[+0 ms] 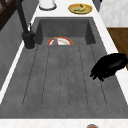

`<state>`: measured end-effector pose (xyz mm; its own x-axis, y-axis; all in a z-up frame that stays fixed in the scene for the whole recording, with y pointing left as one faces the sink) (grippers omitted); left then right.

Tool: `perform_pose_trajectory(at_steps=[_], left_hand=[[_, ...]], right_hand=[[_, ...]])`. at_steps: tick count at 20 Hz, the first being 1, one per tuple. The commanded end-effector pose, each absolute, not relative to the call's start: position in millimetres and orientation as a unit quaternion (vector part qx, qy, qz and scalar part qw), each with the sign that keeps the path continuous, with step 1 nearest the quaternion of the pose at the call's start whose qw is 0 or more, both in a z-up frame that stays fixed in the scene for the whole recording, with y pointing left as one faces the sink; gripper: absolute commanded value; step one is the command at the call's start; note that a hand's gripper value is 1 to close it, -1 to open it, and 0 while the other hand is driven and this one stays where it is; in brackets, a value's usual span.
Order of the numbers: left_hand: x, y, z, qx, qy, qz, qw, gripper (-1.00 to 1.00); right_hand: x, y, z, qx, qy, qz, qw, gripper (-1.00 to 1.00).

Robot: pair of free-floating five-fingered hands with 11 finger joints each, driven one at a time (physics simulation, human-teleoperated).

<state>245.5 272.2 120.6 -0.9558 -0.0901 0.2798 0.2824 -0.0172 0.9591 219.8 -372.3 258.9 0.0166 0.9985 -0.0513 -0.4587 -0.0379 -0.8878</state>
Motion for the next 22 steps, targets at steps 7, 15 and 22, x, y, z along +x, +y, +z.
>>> perform_pose_trajectory(at_steps=[7,15,22], left_hand=[[246,272,121,-0.070,-0.689,-0.710,0.131,0.00],[246,272,121,-0.070,-0.689,-0.710,0.131,0.00],[246,272,121,-0.070,-0.689,-0.710,0.131,0.00]], right_hand=[[216,-325,233,-0.339,-0.390,0.631,0.579,-1.00],[271,-280,216,-0.331,-0.357,0.635,0.600,-1.00],[328,-260,177,-0.333,-0.368,0.632,0.595,-1.00]])
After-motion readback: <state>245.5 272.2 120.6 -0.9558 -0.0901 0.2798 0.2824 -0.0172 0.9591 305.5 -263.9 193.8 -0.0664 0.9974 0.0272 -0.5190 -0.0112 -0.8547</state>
